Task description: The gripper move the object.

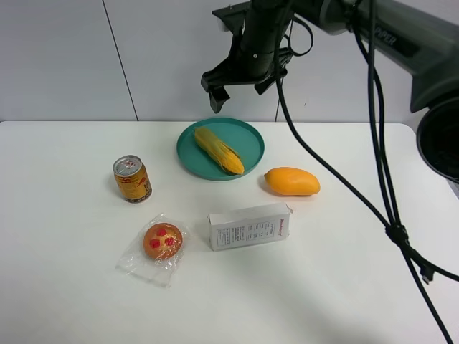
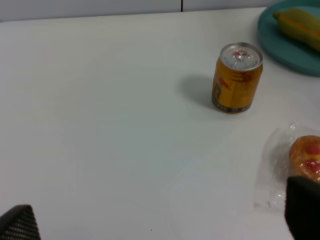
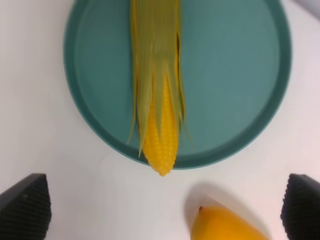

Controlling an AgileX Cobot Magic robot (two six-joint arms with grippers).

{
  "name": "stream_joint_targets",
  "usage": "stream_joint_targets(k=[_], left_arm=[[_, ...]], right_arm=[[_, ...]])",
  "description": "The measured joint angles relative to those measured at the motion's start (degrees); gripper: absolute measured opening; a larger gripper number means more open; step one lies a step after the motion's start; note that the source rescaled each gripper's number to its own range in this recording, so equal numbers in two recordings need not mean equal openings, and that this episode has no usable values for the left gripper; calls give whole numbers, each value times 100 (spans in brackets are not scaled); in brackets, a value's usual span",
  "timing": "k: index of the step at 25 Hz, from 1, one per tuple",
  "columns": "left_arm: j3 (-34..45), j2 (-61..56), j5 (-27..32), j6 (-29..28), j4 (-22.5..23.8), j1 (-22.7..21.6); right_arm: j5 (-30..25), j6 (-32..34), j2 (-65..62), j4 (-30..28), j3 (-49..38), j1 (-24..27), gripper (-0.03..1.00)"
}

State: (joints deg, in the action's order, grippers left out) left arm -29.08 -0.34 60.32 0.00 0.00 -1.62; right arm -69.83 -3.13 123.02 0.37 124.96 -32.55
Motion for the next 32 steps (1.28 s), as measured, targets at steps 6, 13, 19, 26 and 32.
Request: stream_joint_targets(k=[6, 13, 19, 26, 32], left_arm=[[0, 0, 0, 0, 0, 0], [0, 0, 0, 0, 0, 0], [0, 0, 0, 0, 0, 0], [0, 0, 0, 0, 0, 0], [0, 0, 0, 0, 0, 0]], right_arm=[[-2, 0, -585, -6, -365, 0, 85], [-2, 0, -1619, -107, -1820, 52, 85], [-2, 27, -2447, -119, -3064, 702, 85], [-14, 27, -3277, -398, -3896, 1872, 85], [-19, 27, -3979, -595, -4247, 2981, 85]])
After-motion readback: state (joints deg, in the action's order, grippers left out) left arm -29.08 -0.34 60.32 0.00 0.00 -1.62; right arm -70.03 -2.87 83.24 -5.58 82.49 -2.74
